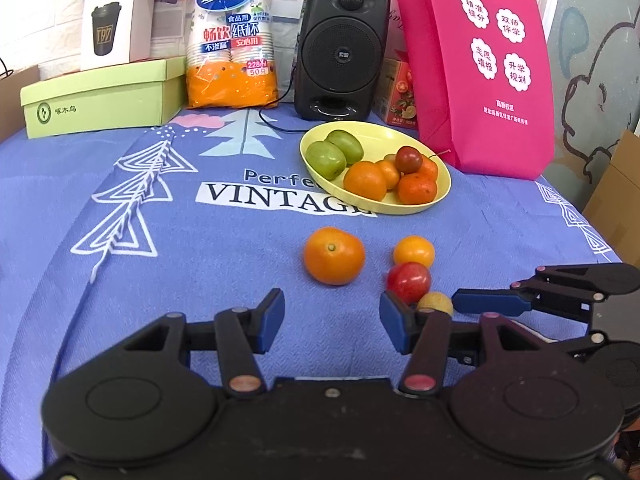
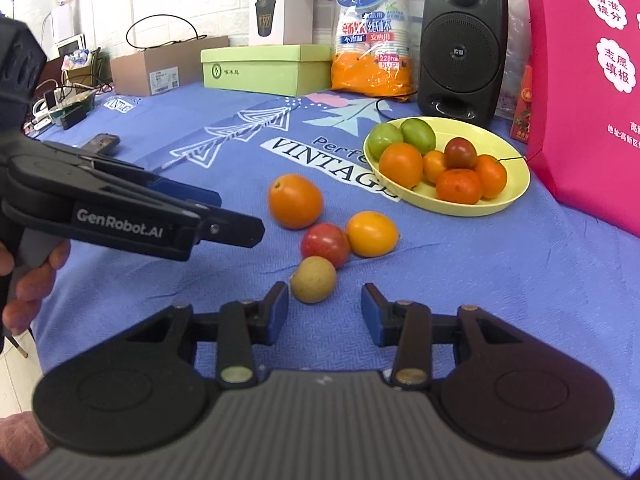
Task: Organize fruits
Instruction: 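Grasp a red plum with the left tool while the right tool grasps a brown jujube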
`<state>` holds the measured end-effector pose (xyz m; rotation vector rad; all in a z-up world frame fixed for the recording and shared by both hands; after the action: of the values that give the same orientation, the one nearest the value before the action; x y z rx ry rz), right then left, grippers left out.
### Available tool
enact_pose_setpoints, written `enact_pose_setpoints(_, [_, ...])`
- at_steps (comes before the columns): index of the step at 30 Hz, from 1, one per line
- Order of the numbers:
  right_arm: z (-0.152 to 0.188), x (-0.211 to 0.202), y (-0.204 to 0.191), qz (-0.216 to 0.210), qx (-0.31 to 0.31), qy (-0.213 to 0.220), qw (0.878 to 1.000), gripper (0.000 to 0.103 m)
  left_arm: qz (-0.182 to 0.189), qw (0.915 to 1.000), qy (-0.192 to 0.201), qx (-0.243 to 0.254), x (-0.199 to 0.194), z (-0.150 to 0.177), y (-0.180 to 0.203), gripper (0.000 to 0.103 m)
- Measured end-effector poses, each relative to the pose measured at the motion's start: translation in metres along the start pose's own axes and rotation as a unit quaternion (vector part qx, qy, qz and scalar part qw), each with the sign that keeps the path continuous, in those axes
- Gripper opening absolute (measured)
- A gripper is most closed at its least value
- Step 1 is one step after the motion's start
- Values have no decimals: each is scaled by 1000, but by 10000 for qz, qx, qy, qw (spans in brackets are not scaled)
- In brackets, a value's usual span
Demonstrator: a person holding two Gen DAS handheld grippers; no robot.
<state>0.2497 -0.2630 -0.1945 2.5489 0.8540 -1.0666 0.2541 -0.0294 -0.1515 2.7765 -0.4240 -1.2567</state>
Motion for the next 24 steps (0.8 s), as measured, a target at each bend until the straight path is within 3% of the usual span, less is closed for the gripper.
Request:
enact_pose_setpoints(5, [-6, 8, -3, 69, -65, -30, 10000, 39, 23, 10000, -3, -20, 1, -1, -2, 53])
enact_pose_setpoints(8, [-7, 11, -5, 8, -111, -43, 9999, 26, 46, 10000, -11, -24, 1, -1, -2, 53])
enact_pose_setpoints(24, [9, -9, 25, 289, 248, 10, 9993, 26, 626, 9978, -94, 210, 25, -1, 37, 53])
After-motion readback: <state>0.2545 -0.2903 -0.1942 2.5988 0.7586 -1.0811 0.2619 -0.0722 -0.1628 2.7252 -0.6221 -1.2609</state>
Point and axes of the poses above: each gripper's, at about its wrist camera, not at the fingertips, and x roughly the way its jaws point, y to its right, z to its underside, the point moved 3 cm from there along x, roughly the way its jaws point, and after that the axes turned 8 degrees about -y, right-handed, at the moved point
